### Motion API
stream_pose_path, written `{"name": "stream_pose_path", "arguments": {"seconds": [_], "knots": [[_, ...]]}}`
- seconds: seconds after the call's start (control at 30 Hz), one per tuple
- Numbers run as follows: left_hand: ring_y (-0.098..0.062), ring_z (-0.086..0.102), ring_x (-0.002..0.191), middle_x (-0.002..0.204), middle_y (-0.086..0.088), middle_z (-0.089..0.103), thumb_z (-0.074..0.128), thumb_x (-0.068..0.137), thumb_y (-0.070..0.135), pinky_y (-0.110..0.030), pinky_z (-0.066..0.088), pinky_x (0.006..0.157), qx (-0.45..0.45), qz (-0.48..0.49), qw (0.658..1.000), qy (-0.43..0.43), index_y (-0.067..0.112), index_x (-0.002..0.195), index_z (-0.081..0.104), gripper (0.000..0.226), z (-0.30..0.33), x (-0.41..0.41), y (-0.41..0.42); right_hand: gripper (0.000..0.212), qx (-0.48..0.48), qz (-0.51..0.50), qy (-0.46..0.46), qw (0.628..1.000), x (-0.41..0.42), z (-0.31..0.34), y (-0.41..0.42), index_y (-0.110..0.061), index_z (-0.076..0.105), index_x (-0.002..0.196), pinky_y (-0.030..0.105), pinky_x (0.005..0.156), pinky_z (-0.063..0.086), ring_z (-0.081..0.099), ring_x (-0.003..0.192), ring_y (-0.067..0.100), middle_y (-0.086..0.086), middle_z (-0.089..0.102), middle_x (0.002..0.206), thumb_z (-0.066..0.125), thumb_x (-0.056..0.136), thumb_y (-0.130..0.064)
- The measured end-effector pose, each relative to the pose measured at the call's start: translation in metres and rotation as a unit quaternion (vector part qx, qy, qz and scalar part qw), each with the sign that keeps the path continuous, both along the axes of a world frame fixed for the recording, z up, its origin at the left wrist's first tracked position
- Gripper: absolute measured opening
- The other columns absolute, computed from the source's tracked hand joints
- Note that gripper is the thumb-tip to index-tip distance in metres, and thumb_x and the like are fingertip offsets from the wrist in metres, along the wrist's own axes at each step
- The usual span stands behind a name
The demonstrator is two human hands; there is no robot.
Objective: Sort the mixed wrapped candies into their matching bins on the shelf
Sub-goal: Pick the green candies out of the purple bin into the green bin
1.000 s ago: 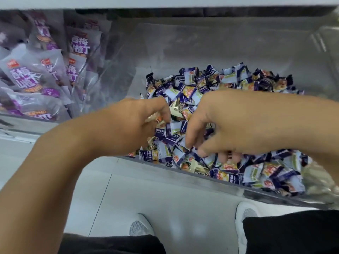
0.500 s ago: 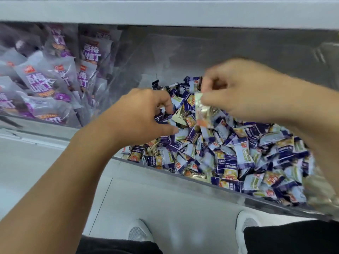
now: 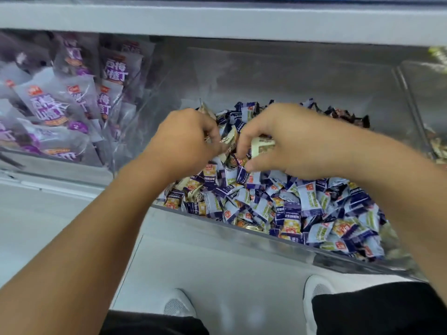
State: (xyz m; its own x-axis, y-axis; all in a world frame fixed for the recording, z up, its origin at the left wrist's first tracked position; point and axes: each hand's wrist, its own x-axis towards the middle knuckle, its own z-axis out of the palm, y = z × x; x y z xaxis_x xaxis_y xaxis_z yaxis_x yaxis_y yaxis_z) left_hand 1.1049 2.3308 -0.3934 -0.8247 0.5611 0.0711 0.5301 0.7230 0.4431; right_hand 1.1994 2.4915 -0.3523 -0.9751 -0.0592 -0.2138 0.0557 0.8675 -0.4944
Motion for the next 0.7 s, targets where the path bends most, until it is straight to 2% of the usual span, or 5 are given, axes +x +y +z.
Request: {"name": "stream_pose_path", "arguments": {"seconds": [0.2, 0.37, 0.47, 0.6, 0.7], "knots": [[-0.03, 0.068, 0.079, 0.071, -0.009, 0.069, 0.072, 0.079, 0.019, -0.044, 0.059, 0.081, 0.11, 0.036, 0.985, -0.124, 0.013, 0.068, 0.068, 0.014, 0.024, -0.007, -0.029, 0.047, 0.092, 0.108, 0.024, 0.99, -0.008, -0.005, -0.017, -0.04, 0.055, 0.136, 0.041, 0.095, 0.051, 0.059, 0.113, 0.021, -0.006, 0.06, 0.134, 0.069, 0.092, -0.032], [-0.014, 0.051, 0.056, 0.061, -0.006, 0.06, 0.064, 0.079, 0.019, -0.015, 0.04, 0.055, 0.043, 0.046, 0.997, 0.044, 0.006, 0.065, 0.059, 0.02, 0.034, -0.003, -0.031, 0.063, 0.15, 0.198, 0.028, 0.968, -0.043, -0.056, -0.032, -0.067, 0.042, 0.122, 0.046, 0.084, 0.055, 0.062, 0.109, 0.022, -0.009, 0.062, 0.132, 0.062, 0.09, -0.017], [-0.015, 0.046, 0.055, 0.057, -0.007, 0.052, 0.063, 0.079, 0.017, -0.016, 0.034, 0.052, -0.004, 0.017, 0.997, 0.079, 0.006, 0.06, 0.051, 0.025, 0.039, -0.002, -0.036, 0.049, 0.235, 0.297, 0.001, 0.926, -0.084, -0.138, -0.021, -0.075, 0.044, 0.113, 0.057, 0.088, 0.048, 0.056, 0.109, 0.037, 0.002, 0.055, 0.142, 0.07, 0.078, -0.053], [-0.029, 0.057, 0.066, 0.061, -0.014, 0.057, 0.062, 0.08, 0.015, -0.031, 0.046, 0.061, -0.007, -0.004, 0.997, 0.078, 0.007, 0.059, 0.046, 0.028, 0.041, -0.004, -0.044, 0.051, 0.267, 0.218, -0.071, 0.936, -0.022, -0.033, -0.04, -0.033, 0.068, 0.121, 0.03, 0.063, 0.044, 0.059, 0.084, 0.024, -0.004, 0.067, 0.106, 0.051, 0.085, -0.002], [-0.033, 0.068, 0.075, 0.065, -0.018, 0.062, 0.065, 0.081, 0.016, -0.047, 0.058, 0.067, 0.011, -0.023, 0.999, 0.02, 0.008, 0.058, 0.043, 0.032, 0.042, -0.002, -0.051, 0.041, 0.307, 0.197, -0.102, 0.925, -0.014, -0.011, -0.035, -0.024, 0.064, 0.124, 0.031, 0.072, 0.051, 0.064, 0.104, 0.021, -0.001, 0.065, 0.121, 0.046, 0.093, -0.004]]}}
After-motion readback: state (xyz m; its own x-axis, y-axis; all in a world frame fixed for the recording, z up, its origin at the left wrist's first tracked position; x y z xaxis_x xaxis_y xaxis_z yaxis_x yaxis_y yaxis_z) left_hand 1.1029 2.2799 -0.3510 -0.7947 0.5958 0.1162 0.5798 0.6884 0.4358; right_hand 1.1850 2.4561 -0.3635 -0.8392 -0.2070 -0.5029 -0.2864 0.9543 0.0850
